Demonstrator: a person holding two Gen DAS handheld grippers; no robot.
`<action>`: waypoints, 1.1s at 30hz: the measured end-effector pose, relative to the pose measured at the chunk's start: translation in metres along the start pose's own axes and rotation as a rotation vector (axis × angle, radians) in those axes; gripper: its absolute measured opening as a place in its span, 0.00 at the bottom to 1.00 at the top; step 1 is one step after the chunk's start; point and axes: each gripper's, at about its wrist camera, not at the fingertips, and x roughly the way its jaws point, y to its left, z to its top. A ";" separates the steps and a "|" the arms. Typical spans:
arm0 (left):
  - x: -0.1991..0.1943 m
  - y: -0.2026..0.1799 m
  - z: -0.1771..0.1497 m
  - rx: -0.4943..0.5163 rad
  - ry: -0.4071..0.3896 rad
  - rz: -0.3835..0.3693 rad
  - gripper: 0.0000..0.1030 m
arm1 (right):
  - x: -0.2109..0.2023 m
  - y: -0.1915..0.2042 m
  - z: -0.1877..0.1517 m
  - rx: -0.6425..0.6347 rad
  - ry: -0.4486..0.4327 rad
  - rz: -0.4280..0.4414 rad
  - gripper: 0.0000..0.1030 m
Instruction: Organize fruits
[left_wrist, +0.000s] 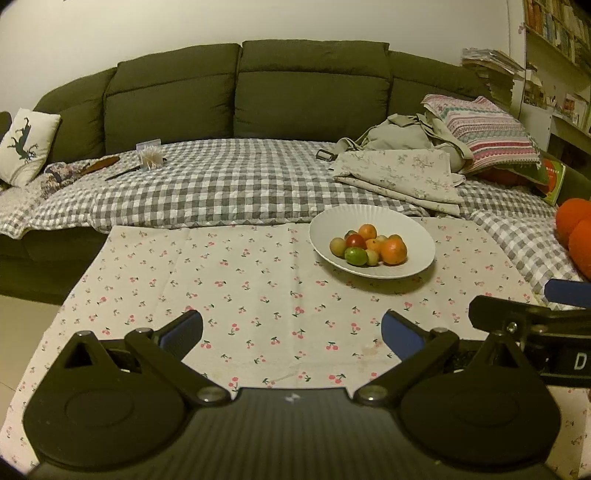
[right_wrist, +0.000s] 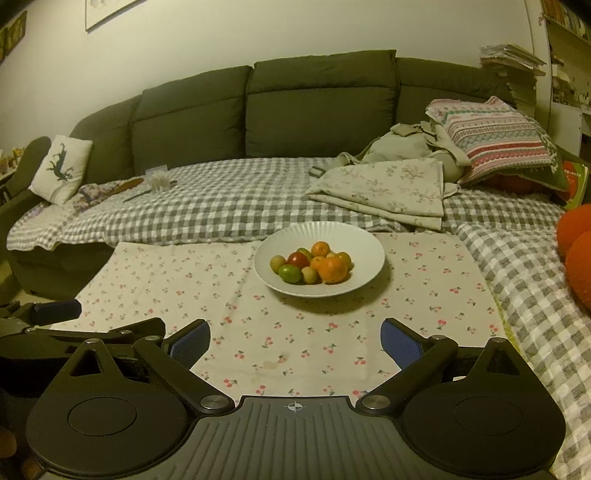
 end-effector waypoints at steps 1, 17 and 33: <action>0.000 0.000 0.000 0.000 -0.001 0.001 0.99 | 0.000 -0.001 0.000 0.002 0.000 0.000 0.97; 0.002 -0.001 0.001 0.006 -0.012 0.021 0.99 | 0.005 -0.003 -0.001 0.008 0.009 -0.001 0.97; 0.004 -0.002 0.000 0.002 -0.018 0.016 0.99 | 0.005 -0.003 0.000 0.008 0.010 -0.001 0.97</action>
